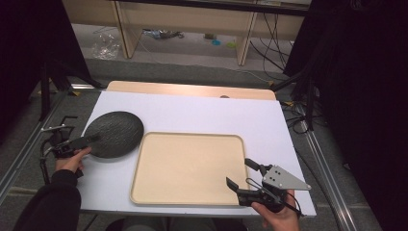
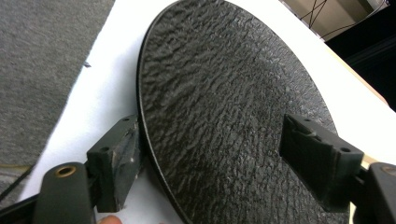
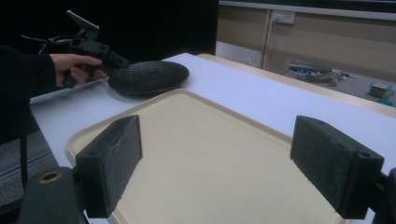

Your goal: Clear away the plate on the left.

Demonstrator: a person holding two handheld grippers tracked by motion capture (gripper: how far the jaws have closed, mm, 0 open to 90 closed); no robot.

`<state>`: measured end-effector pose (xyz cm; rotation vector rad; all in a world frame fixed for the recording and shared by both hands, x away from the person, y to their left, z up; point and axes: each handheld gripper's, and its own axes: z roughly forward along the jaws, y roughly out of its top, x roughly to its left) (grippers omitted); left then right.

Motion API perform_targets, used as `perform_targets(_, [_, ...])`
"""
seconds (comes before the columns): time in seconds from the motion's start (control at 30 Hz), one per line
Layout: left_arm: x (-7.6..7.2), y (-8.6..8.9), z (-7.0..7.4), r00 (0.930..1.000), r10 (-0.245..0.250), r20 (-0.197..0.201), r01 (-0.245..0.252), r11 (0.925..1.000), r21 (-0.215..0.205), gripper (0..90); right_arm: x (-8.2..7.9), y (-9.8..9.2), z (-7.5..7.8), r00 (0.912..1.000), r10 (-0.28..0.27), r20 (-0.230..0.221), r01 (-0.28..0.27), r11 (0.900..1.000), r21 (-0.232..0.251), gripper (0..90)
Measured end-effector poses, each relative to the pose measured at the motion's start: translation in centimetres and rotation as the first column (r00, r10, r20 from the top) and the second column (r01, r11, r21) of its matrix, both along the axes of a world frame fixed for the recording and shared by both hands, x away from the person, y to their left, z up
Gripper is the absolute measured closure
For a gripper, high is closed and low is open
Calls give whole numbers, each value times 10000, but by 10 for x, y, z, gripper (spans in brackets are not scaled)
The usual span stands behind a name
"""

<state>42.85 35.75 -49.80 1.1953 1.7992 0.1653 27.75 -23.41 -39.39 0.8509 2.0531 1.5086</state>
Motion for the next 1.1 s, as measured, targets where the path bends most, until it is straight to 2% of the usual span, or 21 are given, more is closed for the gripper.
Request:
perform_targets(0.07, [0,0,0,9999,-22,-111,20,9999,-135,230,0,1,0,10000,-2,64,2,10000,72,177])
perform_targets(0.17, [0,0,-2,9999,98,-139,-102,9995,-311,235,0,0,0,10000,37,-7,-37,10000,-61,178])
perform_targets(0.2, [0,0,-2,9999,98,-139,-102,9995,-311,238,1,3,-2,9999,159,26,-160,9995,268,178])
perform_targets(0.23, [0,-1,-2,9999,115,-79,-117,9995,-305,239,2,3,-2,9996,222,165,-226,9995,236,178])
perform_targets(0.3, [0,-1,-2,9999,149,-54,-150,9996,-255,244,0,3,-1,9999,153,-2,-153,9998,85,178])
perform_targets(0.37, [-1,-2,-2,9998,189,-84,-190,9997,-174,251,1,3,-2,9995,202,236,-205,9997,127,178])
perform_targets(0.53, [-1,-5,-1,9989,406,-213,-405,9992,22,287,1,2,-1,9997,177,183,-178,9998,48,179])
perform_targets(0.57, [-2,-6,-1,9980,578,-264,-567,9976,402,297,1,3,-2,9997,195,137,-195,9998,44,179])
perform_targets(0.63, [-2,-6,-2,9982,566,-219,-556,9975,433,341,1,3,-2,9995,237,197,-240,9996,117,179])
perform_targets(0.67, [-4,-5,-3,9961,842,-256,-830,9956,444,375,1,3,-1,9997,210,155,-210,9998,25,179])
perform_targets(0.73, [-6,-4,-4,9949,998,-176,-990,9942,417,455,0,3,-1,9997,211,134,-211,9998,-28,179])
perform_targets(0.87, [-7,-1,-6,9930,1170,-179,-1168,9931,121,507,1,4,-2,9994,266,198,-269,9996,119,179])
perform_targets(0.9, [-7,-1,-6,9927,1190,-181,-1189,9929,69,554,1,3,-1,9998,206,56,-205,9998,-50,179])
perform_targets(0.93, [-8,0,-6,9906,1320,-350,-1311,9910,266,554,1,3,-1,9998,206,56,-205,9998,-50,179])
perform_targets(0.97, [-8,2,-8,9887,1477,-266,-1479,9889,-95,647,1,4,-1,9997,238,6,-238,9997,-11,180])
perform_targets(1.0, [-8,2,-8,9887,1477,-266,-1479,9889,-95,680,1,4,-1,9997,238,6,-238,9997,-11,180])
perform_targets(1.03, [-9,5,-11,9859,1640,-326,-1660,9832,-753,694,1,4,-1,9993,359,73,-360,9993,96,179])
perform_targets(1.07, [-9,5,-11,9859,1640,-326,-1660,9832,-753,712,1,4,-1,9991,399,125,-400,9992,81,179])
perform_targets(1.1, [-10,7,-12,9845,1706,-396,-1739,9789,-1077,724,1,4,-1,9993,372,74,-373,9993,100,180])
